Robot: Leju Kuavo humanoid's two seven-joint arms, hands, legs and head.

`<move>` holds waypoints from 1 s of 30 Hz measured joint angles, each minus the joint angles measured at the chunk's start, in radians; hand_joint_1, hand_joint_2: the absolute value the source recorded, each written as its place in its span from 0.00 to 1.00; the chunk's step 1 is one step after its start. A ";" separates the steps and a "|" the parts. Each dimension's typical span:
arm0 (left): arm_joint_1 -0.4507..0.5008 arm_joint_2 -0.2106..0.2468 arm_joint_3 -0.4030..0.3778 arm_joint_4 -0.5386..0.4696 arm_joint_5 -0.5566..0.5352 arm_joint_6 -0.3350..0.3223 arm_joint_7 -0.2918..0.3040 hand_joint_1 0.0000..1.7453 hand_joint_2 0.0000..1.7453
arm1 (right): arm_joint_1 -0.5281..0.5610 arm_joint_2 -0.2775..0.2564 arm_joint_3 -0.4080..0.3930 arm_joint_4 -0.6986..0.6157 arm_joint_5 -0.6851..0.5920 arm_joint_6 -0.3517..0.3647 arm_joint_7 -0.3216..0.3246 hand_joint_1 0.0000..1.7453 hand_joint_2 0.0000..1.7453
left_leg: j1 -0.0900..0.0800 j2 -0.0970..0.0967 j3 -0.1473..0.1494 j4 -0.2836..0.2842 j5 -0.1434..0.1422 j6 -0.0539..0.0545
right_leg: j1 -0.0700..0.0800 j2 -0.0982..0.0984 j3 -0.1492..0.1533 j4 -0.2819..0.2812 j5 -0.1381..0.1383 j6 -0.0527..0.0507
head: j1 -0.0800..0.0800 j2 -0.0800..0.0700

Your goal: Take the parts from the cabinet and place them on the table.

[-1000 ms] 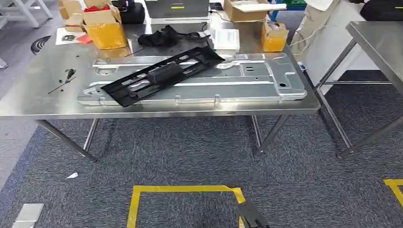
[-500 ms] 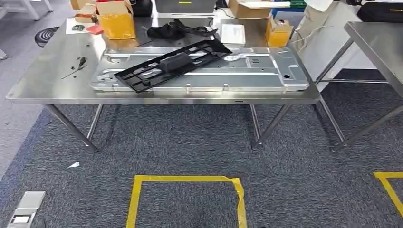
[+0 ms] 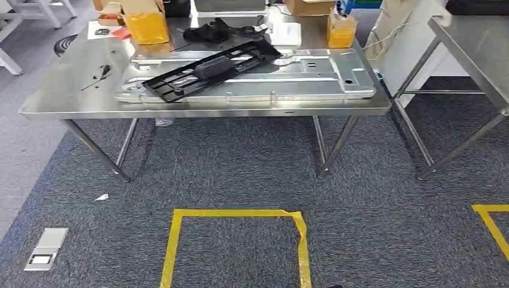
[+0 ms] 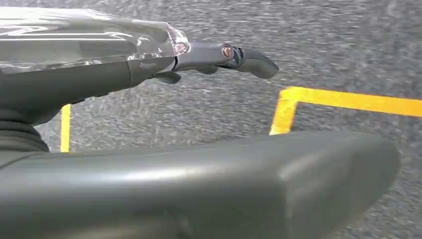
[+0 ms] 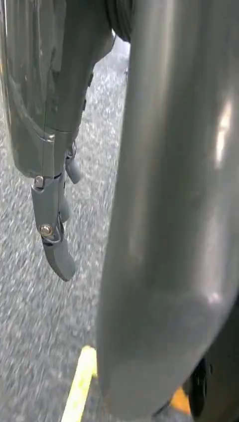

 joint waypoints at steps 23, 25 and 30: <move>-0.006 0.005 -0.001 -0.001 -0.003 -0.004 -0.011 0.00 0.00 | -0.005 0.000 0.000 0.002 0.032 0.011 0.002 0.00 0.00 | -0.008 0.004 0.044 -0.290 0.185 0.019 | -0.001 0.034 0.105 -0.024 -0.062 0.026 | 0.005 0.000; -0.003 0.005 -0.001 -0.001 -0.003 -0.004 -0.011 0.00 0.00 | -0.006 0.001 0.000 0.004 0.028 0.011 0.009 0.00 0.00 | -0.004 0.000 0.016 -0.245 0.110 0.012 | -0.007 0.026 0.081 -0.030 -0.041 0.005 | 0.003 0.000; -0.005 0.006 -0.001 -0.001 0.000 -0.002 0.006 0.00 0.00 | -0.004 0.001 -0.006 0.005 0.004 0.049 0.077 0.00 0.00 | 0.000 0.000 -0.036 0.024 0.007 0.001 | -0.003 0.019 0.030 -0.022 -0.006 0.003 | 0.000 0.000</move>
